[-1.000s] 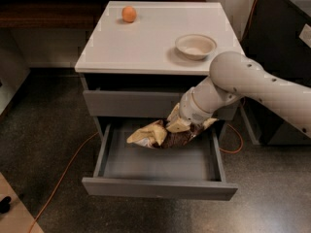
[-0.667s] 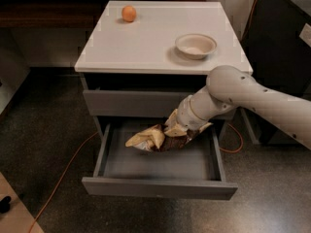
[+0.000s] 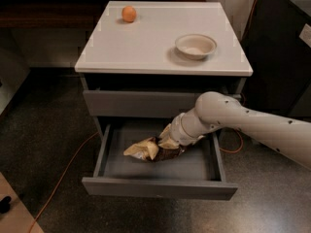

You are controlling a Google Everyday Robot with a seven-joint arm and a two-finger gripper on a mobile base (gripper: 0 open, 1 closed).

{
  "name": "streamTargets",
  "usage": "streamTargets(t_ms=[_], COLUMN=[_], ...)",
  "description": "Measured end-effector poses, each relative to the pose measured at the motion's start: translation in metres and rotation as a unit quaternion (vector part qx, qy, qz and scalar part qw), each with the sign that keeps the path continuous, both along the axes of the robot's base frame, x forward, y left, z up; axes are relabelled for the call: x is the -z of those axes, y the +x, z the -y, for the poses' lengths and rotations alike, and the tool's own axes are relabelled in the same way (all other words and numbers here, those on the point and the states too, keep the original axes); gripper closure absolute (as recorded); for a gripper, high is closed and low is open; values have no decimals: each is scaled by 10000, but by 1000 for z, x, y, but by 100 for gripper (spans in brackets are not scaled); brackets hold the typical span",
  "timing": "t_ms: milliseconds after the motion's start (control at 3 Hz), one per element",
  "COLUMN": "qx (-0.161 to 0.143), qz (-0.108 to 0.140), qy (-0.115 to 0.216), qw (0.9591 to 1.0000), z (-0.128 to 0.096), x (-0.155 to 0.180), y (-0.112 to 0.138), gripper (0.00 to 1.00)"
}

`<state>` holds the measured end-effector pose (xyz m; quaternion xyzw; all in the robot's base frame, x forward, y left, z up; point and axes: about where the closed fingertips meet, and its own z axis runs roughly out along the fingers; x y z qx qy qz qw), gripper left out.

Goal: Place brown chip bag into middle drawer

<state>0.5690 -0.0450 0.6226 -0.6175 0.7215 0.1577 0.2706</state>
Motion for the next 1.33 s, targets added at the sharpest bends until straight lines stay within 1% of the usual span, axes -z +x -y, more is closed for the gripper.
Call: streamTargets(t_ms=[333,667,1000,1333], qx=[230,485,683,692], qz=[46,10,-112,-135], qy=[-128,-327,-431,-440], qw=[9996,9983,9967,9965], z=[-1,4,15,16], x=[35,67,88,90], y=[11,27,37,36], gripper=[59,36,13,0])
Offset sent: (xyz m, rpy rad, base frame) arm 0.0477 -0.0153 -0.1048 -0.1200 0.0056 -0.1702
